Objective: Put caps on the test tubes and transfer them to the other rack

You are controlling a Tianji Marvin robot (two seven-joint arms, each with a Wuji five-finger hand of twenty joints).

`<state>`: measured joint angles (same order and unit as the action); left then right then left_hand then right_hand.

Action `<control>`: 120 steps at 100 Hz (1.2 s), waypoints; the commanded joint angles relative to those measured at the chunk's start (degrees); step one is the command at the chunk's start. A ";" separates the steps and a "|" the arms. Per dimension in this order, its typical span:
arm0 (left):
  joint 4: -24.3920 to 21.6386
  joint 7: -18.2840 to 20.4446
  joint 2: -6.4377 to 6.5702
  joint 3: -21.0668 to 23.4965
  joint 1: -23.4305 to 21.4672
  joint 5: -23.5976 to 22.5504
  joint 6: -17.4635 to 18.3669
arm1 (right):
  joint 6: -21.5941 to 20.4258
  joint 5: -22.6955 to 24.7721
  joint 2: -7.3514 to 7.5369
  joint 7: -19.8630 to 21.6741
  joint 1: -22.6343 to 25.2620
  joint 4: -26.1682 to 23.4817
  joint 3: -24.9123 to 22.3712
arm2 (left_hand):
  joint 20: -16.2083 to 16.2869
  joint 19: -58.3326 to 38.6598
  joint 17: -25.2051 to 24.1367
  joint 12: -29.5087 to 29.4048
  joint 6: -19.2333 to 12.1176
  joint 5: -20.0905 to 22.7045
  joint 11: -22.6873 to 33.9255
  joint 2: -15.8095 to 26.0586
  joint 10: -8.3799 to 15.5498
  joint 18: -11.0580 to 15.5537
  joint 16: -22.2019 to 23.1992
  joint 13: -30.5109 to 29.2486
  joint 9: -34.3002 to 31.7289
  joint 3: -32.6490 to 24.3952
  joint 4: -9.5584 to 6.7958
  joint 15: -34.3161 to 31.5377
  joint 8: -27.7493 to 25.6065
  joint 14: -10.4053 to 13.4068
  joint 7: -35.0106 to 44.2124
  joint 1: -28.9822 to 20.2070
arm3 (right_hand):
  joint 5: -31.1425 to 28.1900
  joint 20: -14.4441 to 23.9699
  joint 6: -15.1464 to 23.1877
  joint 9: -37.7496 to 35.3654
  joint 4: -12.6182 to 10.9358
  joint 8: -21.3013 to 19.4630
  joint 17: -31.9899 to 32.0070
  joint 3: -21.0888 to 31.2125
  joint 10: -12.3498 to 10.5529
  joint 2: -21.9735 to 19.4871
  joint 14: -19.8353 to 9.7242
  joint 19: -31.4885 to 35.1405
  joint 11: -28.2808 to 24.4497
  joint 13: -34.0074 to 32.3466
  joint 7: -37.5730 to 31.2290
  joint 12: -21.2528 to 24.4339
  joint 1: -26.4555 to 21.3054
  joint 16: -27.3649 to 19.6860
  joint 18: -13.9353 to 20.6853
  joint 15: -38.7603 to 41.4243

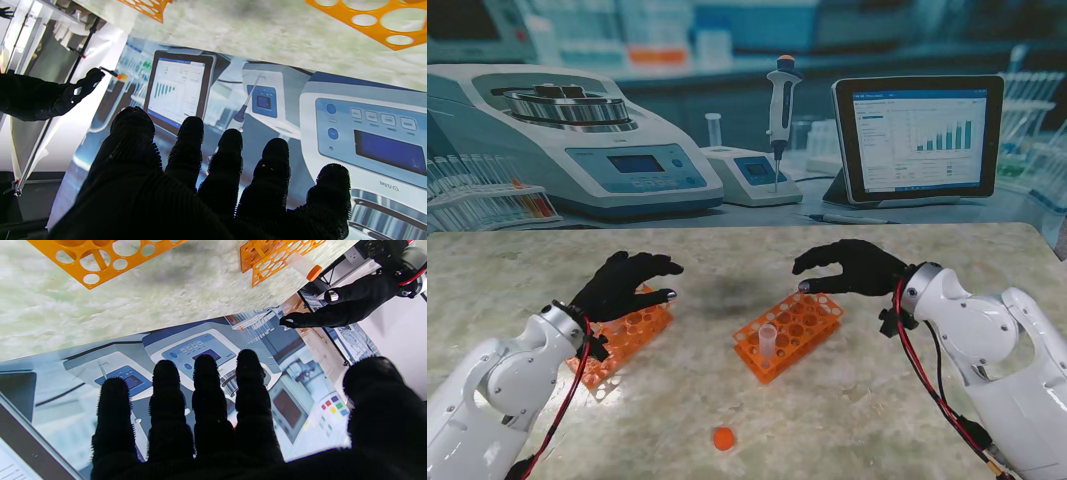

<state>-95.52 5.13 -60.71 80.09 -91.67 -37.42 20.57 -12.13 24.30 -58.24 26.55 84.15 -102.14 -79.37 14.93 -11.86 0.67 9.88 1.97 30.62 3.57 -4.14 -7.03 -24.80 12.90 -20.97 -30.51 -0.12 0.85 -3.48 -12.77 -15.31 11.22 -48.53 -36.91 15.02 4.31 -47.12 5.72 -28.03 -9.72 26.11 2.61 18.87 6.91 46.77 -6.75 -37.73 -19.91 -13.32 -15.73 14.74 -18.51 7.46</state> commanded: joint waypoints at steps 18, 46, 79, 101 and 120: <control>0.48 -1.77 -1.25 -4.46 1.42 1.96 -1.93 | 0.12 2.47 -0.79 -3.45 3.03 1.05 -1.09 | -0.37 3.13 -0.50 -1.27 0.95 -1.45 -1.15 2.45 -0.91 0.87 -0.34 1.01 1.66 0.90 -0.61 0.68 1.14 0.93 -2.28 1.01 | 2.20 0.53 -2.26 2.33 -0.51 1.51 0.73 -0.05 -0.20 -0.62 -0.94 -0.02 0.83 1.46 2.31 0.25 0.49 -0.74 -0.73 -0.64; 3.10 -4.11 -1.95 -7.75 2.73 3.85 -3.35 | 0.78 3.58 -1.52 -7.27 2.75 5.65 0.48 | 0.26 3.22 -0.01 -1.41 0.69 -1.57 -1.28 2.58 -0.88 0.81 -0.23 0.57 1.89 0.97 -0.58 0.54 1.45 1.13 -2.47 1.33 | 4.32 -0.80 -3.37 5.47 -0.51 3.07 2.06 0.53 0.21 0.44 -0.81 -2.06 3.02 4.59 4.27 2.76 0.16 -2.90 -0.61 -2.52; 6.41 -7.07 -2.80 -10.88 3.96 5.77 -3.86 | 1.29 5.48 -2.30 -11.83 0.50 11.93 4.64 | 0.59 3.32 0.07 -1.57 0.38 -1.23 -1.32 2.72 -1.10 0.84 -0.01 0.00 1.60 0.93 -0.59 0.37 1.46 1.19 -2.16 1.34 | 7.23 -3.41 -4.78 8.93 -0.44 4.58 3.34 0.92 0.91 1.37 -0.76 -3.34 4.41 8.44 5.73 6.41 0.64 -6.67 -0.16 -4.28; 8.04 -8.94 -3.19 -11.87 3.98 6.06 -3.29 | 1.10 6.54 -2.94 -15.52 -1.56 16.70 8.15 | 0.73 3.40 0.11 -1.55 0.31 -1.11 -1.25 2.76 -1.15 0.87 0.11 -0.16 1.42 0.94 -0.59 0.34 1.45 1.48 -2.05 1.35 | 7.93 -5.89 -5.45 10.03 -0.22 5.49 3.95 1.80 1.16 2.40 -0.99 -3.72 4.40 9.65 6.07 8.28 1.14 -8.80 0.12 -4.27; 8.30 -8.63 -3.15 -11.91 4.02 6.31 -3.34 | 0.48 7.75 -3.47 -18.77 -3.80 20.70 11.12 | 0.78 3.49 0.18 -1.56 0.25 -1.00 -1.28 2.87 -1.00 0.90 0.19 -0.27 1.49 0.92 -0.60 0.32 1.43 1.41 -1.99 1.25 | 8.60 -6.59 -6.02 11.03 -0.06 5.77 4.43 2.02 1.28 3.11 -0.86 -3.80 4.90 10.29 6.28 8.69 1.57 -9.08 0.17 -4.41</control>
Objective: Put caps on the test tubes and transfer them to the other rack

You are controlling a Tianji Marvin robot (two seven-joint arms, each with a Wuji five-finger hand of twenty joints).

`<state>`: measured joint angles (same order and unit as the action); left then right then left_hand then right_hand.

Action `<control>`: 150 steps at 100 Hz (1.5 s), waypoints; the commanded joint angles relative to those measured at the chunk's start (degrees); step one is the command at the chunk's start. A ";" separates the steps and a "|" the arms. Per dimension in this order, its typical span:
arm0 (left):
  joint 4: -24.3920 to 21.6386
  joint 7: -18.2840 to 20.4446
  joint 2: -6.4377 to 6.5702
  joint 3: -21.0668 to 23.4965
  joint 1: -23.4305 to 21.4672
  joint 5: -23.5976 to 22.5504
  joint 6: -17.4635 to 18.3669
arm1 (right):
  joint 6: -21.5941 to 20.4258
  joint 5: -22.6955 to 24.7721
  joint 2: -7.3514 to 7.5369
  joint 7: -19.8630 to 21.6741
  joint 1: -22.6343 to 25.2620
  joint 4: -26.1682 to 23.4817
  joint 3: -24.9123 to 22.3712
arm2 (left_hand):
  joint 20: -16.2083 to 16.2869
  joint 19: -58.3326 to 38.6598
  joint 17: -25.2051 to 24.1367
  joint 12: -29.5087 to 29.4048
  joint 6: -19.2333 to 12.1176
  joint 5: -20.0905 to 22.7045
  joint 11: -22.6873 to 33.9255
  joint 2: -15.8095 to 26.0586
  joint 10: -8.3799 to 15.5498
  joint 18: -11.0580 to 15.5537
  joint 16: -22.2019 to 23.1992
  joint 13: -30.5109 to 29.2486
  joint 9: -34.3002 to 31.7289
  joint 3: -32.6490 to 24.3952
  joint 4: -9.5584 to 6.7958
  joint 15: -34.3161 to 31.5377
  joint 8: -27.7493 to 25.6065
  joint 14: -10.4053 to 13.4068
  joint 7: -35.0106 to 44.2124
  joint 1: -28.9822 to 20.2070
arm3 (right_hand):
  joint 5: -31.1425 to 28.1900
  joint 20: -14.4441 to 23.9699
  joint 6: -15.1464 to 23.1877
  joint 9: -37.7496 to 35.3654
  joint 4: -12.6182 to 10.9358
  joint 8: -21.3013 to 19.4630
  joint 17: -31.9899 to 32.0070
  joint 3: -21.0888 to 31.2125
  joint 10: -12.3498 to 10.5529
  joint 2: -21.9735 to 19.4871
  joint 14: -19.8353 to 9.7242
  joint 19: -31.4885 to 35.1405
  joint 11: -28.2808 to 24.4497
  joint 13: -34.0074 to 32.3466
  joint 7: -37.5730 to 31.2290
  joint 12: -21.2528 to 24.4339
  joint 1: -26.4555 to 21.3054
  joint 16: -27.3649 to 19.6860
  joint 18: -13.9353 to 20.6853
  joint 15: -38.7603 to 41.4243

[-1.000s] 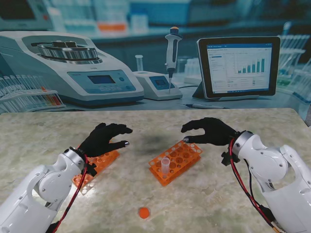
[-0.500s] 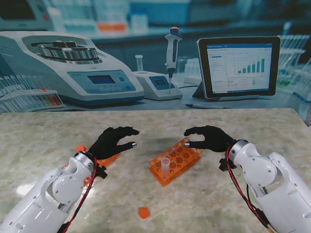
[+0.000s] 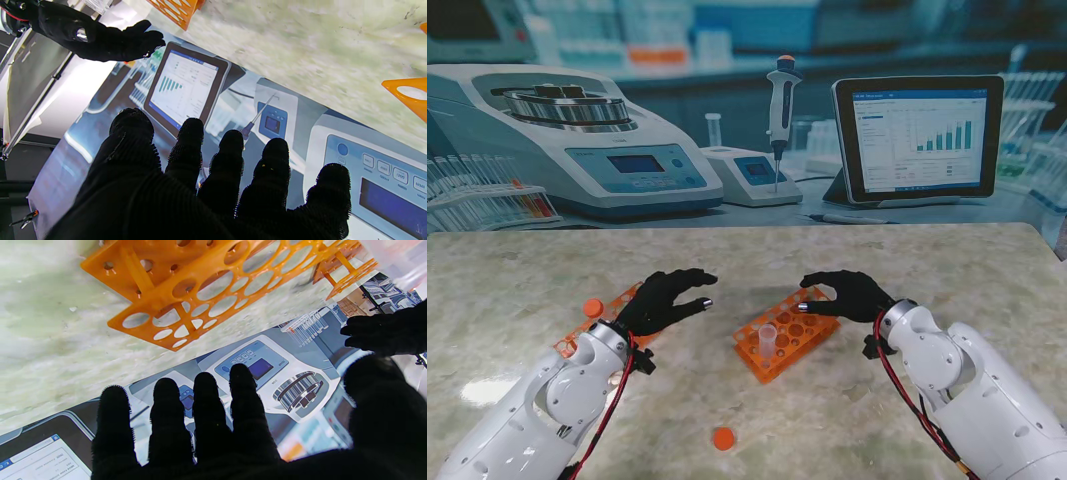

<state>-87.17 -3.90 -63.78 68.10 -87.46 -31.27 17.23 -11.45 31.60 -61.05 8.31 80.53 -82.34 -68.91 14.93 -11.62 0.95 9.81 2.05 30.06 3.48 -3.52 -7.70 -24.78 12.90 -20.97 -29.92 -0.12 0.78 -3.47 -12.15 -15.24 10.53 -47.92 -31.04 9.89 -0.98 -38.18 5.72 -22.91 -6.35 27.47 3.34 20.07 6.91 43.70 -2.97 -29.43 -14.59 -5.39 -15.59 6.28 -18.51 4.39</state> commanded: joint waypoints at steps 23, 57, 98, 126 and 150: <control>-0.18 0.99 0.09 0.46 -0.35 0.13 0.54 | -1.69 3.25 -1.21 -5.10 -2.47 5.25 3.85 | 0.85 3.19 0.05 -1.45 0.34 -0.24 -1.13 2.22 -0.40 0.80 0.30 -0.61 0.70 0.94 -0.52 0.22 0.76 1.23 -1.18 0.64 | 3.60 -2.19 -1.48 2.81 0.26 0.98 1.48 1.24 0.84 3.12 -0.95 -0.76 1.66 2.58 1.28 1.18 2.40 -0.88 0.36 -1.54; -0.27 1.46 0.23 0.61 -0.43 -0.09 0.77 | -3.80 6.97 -1.36 -8.96 -4.74 9.25 7.21 | 0.81 3.27 -0.08 -1.43 0.40 -0.27 -1.13 2.16 -0.37 0.97 0.33 -0.46 0.70 0.91 -0.53 0.30 0.74 1.41 -1.19 0.55 | 4.10 -3.26 -2.12 3.57 1.04 1.34 2.01 2.52 1.20 4.17 -1.09 -1.15 2.20 3.30 1.51 1.57 4.45 -1.20 0.61 -1.89; -0.53 1.85 0.34 0.75 -0.61 -0.30 0.65 | -6.86 10.84 -1.27 -12.51 -5.63 10.75 9.75 | 0.74 3.45 -0.29 -1.41 0.31 -0.10 -1.08 2.20 -0.29 1.25 0.31 -0.27 0.68 0.95 -0.52 0.34 0.68 1.71 -1.13 0.61 | 4.16 -9.31 -2.48 4.03 1.60 1.73 3.08 5.20 1.47 5.89 -1.79 -9.05 2.76 5.77 1.28 1.97 4.58 -2.43 4.99 -3.85; -0.55 2.13 0.41 0.58 -0.53 -0.39 0.54 | -7.32 11.83 -1.48 -14.45 -5.77 10.92 11.32 | 0.73 3.55 -0.31 -1.42 0.16 0.06 -1.08 2.21 -0.14 1.30 0.29 -0.21 0.76 0.94 -0.52 0.36 0.62 1.80 -1.08 0.59 | 4.00 -10.12 -2.46 4.19 1.75 1.74 3.82 6.31 1.48 6.39 -2.29 -9.89 2.94 6.19 1.11 2.07 5.08 -2.62 4.31 -4.16; -0.73 2.30 0.49 0.78 -0.74 -0.71 0.48 | -6.71 11.98 -1.62 -15.04 -5.71 10.83 12.39 | 0.72 3.64 -0.34 -1.42 0.25 0.08 -1.06 2.26 -0.20 1.39 0.29 -0.22 0.75 0.95 -0.52 0.34 0.58 1.83 -1.04 0.57 | 4.12 -10.13 -2.35 4.30 1.80 1.76 4.13 6.70 1.34 6.58 -2.30 -9.75 3.01 6.18 1.04 2.11 4.95 -2.67 3.94 -4.21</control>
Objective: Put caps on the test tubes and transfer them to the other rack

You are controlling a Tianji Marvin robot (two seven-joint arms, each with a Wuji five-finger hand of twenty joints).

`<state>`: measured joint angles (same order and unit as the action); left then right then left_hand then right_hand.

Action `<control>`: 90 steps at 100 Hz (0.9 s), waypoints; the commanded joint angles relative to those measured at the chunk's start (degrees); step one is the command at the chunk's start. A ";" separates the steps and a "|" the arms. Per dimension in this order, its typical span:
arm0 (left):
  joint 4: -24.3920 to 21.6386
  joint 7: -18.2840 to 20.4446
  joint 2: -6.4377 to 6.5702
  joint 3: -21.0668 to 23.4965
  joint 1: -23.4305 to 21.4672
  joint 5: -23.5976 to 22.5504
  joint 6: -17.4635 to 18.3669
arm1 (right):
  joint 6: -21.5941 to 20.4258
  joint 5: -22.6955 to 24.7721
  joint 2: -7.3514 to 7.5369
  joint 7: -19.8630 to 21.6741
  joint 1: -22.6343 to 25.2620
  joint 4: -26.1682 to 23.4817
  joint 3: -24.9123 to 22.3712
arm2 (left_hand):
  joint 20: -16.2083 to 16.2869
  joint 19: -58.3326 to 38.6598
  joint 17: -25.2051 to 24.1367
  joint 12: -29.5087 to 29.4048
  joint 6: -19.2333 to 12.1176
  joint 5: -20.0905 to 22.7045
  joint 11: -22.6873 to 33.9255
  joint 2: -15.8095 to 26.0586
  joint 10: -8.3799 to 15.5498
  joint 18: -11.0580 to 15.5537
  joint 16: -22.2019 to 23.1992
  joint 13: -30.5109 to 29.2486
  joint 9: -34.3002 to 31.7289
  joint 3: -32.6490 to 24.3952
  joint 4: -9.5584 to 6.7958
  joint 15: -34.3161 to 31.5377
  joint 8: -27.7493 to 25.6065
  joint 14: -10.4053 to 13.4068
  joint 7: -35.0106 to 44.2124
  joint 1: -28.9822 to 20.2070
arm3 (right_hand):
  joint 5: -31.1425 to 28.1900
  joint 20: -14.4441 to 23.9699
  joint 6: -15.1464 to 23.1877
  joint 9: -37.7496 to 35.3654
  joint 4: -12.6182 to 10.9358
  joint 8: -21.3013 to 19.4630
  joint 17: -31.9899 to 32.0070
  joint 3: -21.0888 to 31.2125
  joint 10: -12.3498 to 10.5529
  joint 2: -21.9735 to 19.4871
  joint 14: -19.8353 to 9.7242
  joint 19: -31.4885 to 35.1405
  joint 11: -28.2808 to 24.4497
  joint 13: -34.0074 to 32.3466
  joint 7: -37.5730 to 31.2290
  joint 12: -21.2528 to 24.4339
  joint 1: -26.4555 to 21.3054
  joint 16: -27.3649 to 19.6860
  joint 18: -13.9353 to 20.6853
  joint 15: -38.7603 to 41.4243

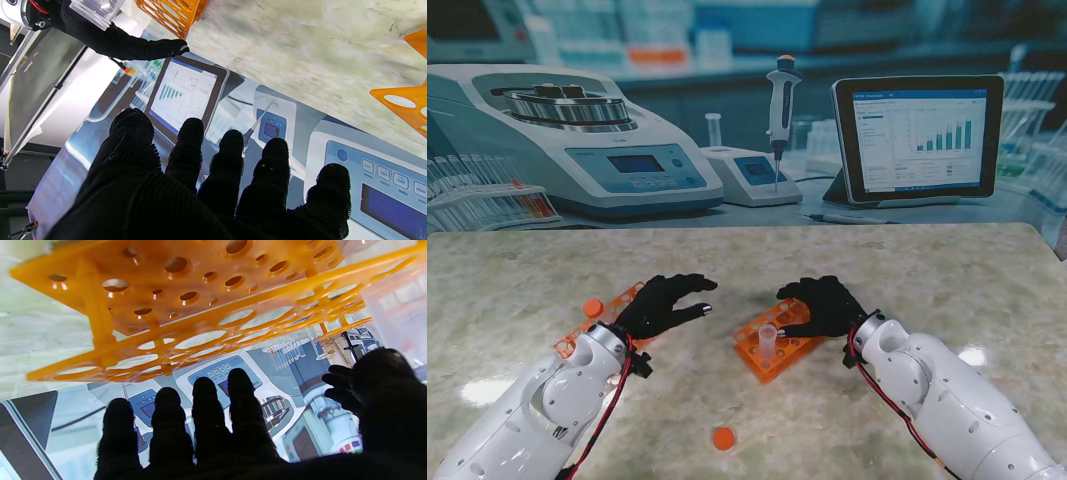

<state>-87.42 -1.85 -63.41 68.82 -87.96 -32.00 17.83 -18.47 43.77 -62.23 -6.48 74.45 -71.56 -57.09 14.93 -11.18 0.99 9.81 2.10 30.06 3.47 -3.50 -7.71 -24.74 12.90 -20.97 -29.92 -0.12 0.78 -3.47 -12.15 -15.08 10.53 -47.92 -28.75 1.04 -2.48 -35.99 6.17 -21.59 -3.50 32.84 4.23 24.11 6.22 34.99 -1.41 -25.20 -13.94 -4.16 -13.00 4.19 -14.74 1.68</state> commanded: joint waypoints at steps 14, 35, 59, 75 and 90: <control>-0.51 0.30 0.12 0.03 -0.25 -0.01 -0.20 | 0.09 -0.60 -0.65 -0.88 0.01 0.74 1.64 | 0.73 3.21 -0.36 -1.41 0.10 0.16 -1.04 2.22 -0.13 1.35 0.29 -0.21 0.70 0.96 -0.52 0.34 0.55 1.63 -1.01 0.57 | 1.85 -1.26 -0.76 2.29 1.41 0.43 1.61 1.28 0.43 2.14 -1.66 -0.87 1.53 2.08 0.33 0.94 2.82 -0.62 -0.28 -1.56; -0.51 0.38 0.13 -0.06 -0.21 0.05 -0.26 | 0.01 -0.37 -0.65 -1.19 0.22 0.70 2.10 | 0.74 3.26 -0.38 -1.41 0.05 0.19 -1.05 2.25 -0.01 1.32 0.30 -0.25 0.76 0.95 -0.52 0.33 0.52 1.61 -0.99 0.53 | 1.81 -1.13 -0.57 2.28 1.41 0.42 2.01 1.41 0.35 2.26 -1.73 -0.26 1.51 2.03 0.21 0.97 2.63 -0.60 -0.86 -1.50; -0.50 0.55 0.17 -0.21 -0.14 -0.08 -0.54 | -0.18 0.03 -0.57 -1.63 0.85 0.69 1.83 | 0.72 3.35 -0.44 -1.41 0.14 0.24 -1.04 2.35 -0.06 1.36 0.29 -0.19 0.75 0.88 -0.55 0.35 0.50 1.54 -0.96 0.35 | 1.36 -1.07 0.19 1.95 1.32 0.25 2.27 1.40 -0.08 2.72 -1.57 0.57 1.30 1.76 -0.26 0.85 1.58 -0.52 -1.29 -1.32; -0.49 0.62 0.20 -0.26 -0.09 -0.22 -0.60 | -0.34 1.46 -0.21 -1.47 1.75 -0.29 0.91 | 0.73 3.39 -0.46 -1.42 0.08 0.29 -1.04 2.37 -0.13 1.41 0.31 -0.28 0.76 0.91 -0.55 0.32 0.48 1.73 -0.93 0.26 | 1.33 -1.06 0.33 1.82 1.17 0.17 2.27 1.28 -0.08 3.22 -1.46 1.06 1.19 1.67 -0.51 0.77 -0.01 -0.49 -1.57 -1.28; -0.45 0.68 0.21 -0.31 -0.03 -0.24 -0.70 | -0.57 2.38 0.13 -0.81 3.04 -1.89 -0.87 | 0.73 3.42 -0.43 -1.42 -0.01 0.35 -1.03 2.36 -0.12 1.38 0.32 -0.31 0.71 0.90 -0.55 0.31 0.46 1.70 -0.89 0.15 | 1.50 -1.09 0.19 1.94 1.14 0.20 2.42 0.82 0.03 3.21 -1.18 1.33 1.17 1.69 -0.52 0.74 -0.12 -0.46 -1.83 -1.23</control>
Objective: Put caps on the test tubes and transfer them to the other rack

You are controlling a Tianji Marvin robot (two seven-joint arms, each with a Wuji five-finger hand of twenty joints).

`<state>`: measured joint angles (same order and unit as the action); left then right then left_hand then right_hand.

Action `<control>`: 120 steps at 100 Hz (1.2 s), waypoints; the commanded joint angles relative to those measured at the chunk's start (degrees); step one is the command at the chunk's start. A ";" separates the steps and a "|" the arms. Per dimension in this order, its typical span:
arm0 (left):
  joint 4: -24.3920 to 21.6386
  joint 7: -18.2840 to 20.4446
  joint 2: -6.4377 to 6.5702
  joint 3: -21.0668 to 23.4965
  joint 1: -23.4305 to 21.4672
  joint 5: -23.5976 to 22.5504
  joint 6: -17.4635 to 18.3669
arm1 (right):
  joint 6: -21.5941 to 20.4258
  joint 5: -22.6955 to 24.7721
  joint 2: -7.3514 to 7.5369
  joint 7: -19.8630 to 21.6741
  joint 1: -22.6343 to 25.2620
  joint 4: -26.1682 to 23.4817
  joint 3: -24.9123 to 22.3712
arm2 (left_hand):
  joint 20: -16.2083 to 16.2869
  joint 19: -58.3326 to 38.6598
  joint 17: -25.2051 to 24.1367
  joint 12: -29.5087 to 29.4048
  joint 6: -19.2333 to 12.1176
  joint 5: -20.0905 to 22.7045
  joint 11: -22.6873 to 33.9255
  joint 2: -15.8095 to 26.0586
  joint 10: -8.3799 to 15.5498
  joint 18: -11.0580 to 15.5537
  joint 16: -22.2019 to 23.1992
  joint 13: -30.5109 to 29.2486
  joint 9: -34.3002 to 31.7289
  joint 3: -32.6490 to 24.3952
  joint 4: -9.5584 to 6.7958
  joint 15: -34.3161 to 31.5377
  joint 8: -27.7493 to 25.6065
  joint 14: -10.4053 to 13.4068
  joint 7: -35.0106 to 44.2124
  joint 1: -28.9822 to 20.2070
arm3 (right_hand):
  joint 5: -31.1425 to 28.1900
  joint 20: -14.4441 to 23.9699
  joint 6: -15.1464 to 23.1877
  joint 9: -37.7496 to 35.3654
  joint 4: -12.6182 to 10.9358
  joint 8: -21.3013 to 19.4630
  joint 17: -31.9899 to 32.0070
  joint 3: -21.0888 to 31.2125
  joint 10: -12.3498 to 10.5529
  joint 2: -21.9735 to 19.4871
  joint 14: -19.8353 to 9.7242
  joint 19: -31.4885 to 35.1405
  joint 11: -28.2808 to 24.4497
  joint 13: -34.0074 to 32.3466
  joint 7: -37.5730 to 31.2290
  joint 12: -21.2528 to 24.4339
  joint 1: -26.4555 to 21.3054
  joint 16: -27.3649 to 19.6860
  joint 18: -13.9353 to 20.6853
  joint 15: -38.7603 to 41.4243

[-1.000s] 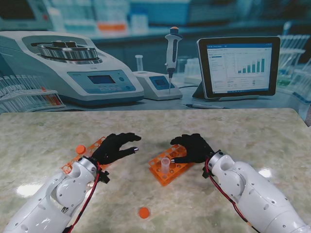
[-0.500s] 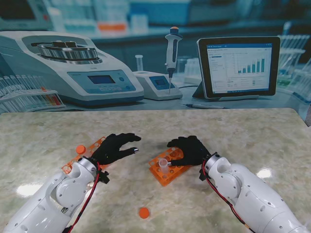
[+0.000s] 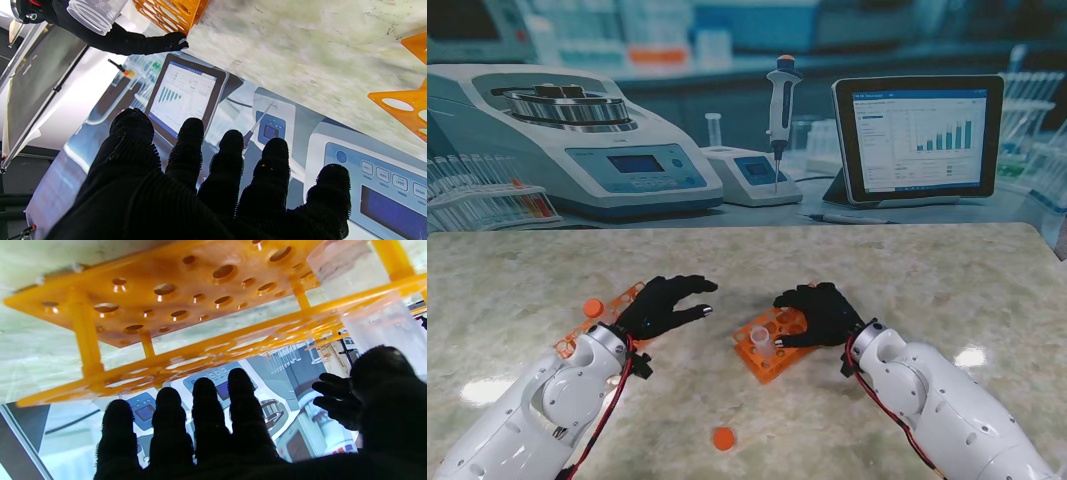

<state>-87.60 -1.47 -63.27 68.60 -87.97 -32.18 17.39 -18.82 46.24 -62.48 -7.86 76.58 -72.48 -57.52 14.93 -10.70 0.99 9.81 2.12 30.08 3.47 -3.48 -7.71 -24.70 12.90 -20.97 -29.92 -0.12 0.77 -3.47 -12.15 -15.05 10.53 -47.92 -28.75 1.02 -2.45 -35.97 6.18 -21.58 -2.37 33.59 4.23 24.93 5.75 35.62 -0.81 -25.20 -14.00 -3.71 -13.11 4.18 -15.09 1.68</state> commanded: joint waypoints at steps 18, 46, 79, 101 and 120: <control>-0.29 0.35 0.09 -0.15 0.02 -0.07 -0.36 | -1.29 -0.15 0.48 1.09 2.29 -2.52 -1.49 | 0.71 3.01 -0.49 -1.41 -0.01 0.34 -1.01 2.37 -0.08 1.37 0.32 -0.31 0.70 0.94 -0.55 0.31 0.45 1.79 -0.87 0.17 | 1.70 -1.02 -0.46 2.13 1.29 0.34 1.54 -0.17 0.37 2.34 -0.01 1.15 0.50 1.80 -0.26 0.23 1.39 -0.32 -2.28 -1.03; -0.37 0.51 0.13 -0.01 -0.08 -0.12 -0.35 | -1.69 0.01 0.12 -0.85 2.07 -2.43 -0.04 | 0.71 3.10 -0.53 -1.41 -0.03 0.33 -1.01 2.32 -0.06 1.39 0.30 -0.21 0.76 0.94 -0.55 0.34 0.44 1.83 -0.85 0.14 | 1.60 -0.93 -1.05 2.20 1.59 0.54 1.81 0.72 0.62 2.97 0.29 1.92 0.34 1.80 0.05 0.14 2.70 -0.13 -2.69 -0.70; -0.43 0.58 0.15 0.07 -0.18 -0.11 -0.34 | -2.14 -0.53 -0.12 -1.65 1.84 -1.90 1.49 | 0.72 3.16 -0.52 -1.41 -0.11 0.43 -1.01 2.35 0.01 1.42 0.29 -0.18 0.74 0.95 -0.55 0.34 0.42 1.80 -0.83 0.15 | 0.94 -0.92 -0.81 1.62 1.90 0.49 1.87 1.39 0.47 2.82 0.24 2.47 0.03 1.43 -0.14 0.01 4.18 -0.01 -2.92 -0.45; -0.33 0.69 0.15 -0.09 -0.05 0.01 -0.39 | -2.43 -0.27 0.08 -0.93 2.15 -2.42 1.85 | 0.73 3.20 -0.56 -1.40 -0.11 0.45 -1.00 2.35 -0.07 1.43 0.29 -0.19 0.73 0.97 -0.54 0.34 0.40 1.82 -0.79 0.17 | 0.41 -0.91 -0.04 1.39 1.93 0.34 1.96 1.85 0.35 2.95 -0.02 2.73 -0.08 1.12 -0.49 -0.04 4.01 0.01 -3.03 -0.42; -0.30 0.72 0.15 -0.12 -0.01 0.01 -0.45 | -2.35 -1.02 -0.10 -0.99 0.71 -0.38 3.71 | 0.72 3.23 -0.56 -1.40 -0.07 0.40 -1.00 2.41 0.09 1.49 0.28 -0.15 0.77 0.93 -0.55 0.35 0.39 1.89 -0.79 0.11 | 0.24 -1.03 0.21 1.47 1.87 0.24 2.21 1.85 0.19 2.83 -0.04 2.64 0.04 1.30 -0.74 0.01 3.53 -0.04 -2.90 -0.54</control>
<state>-87.64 -1.03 -63.19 68.52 -87.94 -32.18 17.16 -21.14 45.53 -62.19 -8.95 77.43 -73.85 -54.18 14.93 -10.45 0.99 9.81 2.14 30.08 3.47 -3.47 -7.71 -24.64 12.90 -20.97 -29.92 -0.12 0.77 -3.46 -12.15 -14.94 10.53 -47.92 -28.75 0.35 -2.46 -35.97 6.24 -21.56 -0.12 34.23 4.23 25.48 5.78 37.30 -0.85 -25.20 -14.02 -3.71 -11.29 3.60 -17.23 1.37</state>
